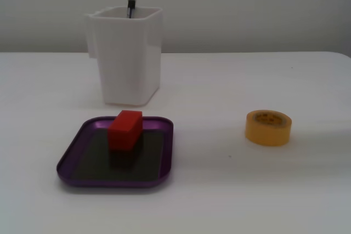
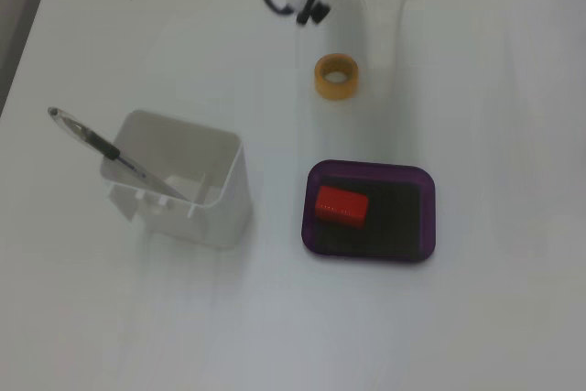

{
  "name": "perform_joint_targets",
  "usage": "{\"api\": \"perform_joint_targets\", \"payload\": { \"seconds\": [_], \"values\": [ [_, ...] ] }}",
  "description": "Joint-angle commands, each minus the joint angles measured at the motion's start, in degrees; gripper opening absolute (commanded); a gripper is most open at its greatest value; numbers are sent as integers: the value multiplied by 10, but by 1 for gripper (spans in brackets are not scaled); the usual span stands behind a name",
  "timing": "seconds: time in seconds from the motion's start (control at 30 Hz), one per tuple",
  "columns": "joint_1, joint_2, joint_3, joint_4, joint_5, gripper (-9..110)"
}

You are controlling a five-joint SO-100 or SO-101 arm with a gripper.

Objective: Pick up the red cube and place it in the box.

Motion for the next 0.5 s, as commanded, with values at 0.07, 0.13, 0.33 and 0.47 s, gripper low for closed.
{"api": "perform_joint_targets", "payload": {
  "seconds": [0.07,0.13,0.33,0.47],
  "values": [
    [-4,159,20,64,8,14],
    [-2,220,83,64,7,13],
    [-1,405,353,62,2,13],
    [0,527,548,18,1,13]
  ]
}}
